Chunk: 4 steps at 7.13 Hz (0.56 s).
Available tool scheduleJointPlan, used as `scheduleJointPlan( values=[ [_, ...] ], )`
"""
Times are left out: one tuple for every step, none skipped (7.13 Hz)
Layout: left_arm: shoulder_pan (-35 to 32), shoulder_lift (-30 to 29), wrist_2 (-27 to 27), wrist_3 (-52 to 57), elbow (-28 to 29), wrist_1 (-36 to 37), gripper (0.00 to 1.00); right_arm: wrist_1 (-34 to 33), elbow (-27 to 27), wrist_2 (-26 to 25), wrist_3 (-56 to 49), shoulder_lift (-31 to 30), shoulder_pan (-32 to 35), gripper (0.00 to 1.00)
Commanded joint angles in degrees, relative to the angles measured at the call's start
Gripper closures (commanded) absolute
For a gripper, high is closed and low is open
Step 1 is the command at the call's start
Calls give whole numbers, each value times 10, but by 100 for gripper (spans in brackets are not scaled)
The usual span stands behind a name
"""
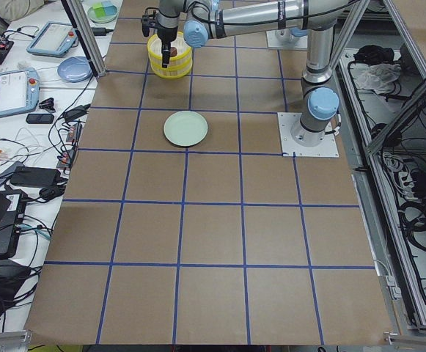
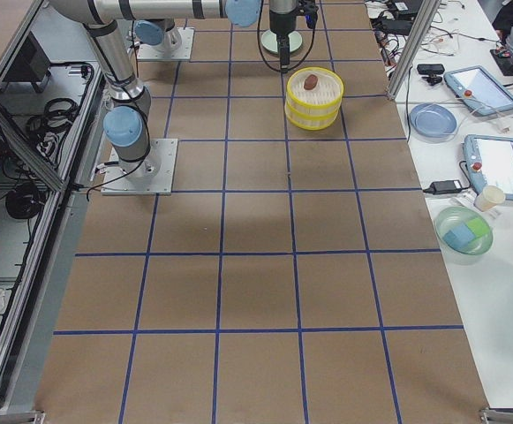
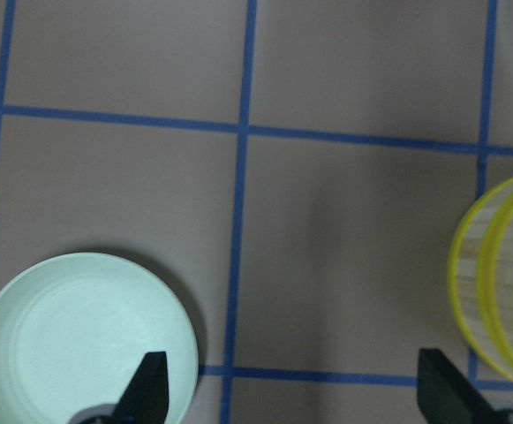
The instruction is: Stack buns with steamer
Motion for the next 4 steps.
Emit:
scheduleJointPlan(
  values=[
    [48,54,12,99,1,-128,1,0,1,-3,1,1,0,0],
    [52,79,12,100,2,-162,1,0,1,-2,0,1,0,0],
    [52,97,11,104,1,-184,0,1,1,-2,0,1,0,0],
    [52,106,10,108,1,-194,0,1,1,-2,0,1,0,0]
  ],
)
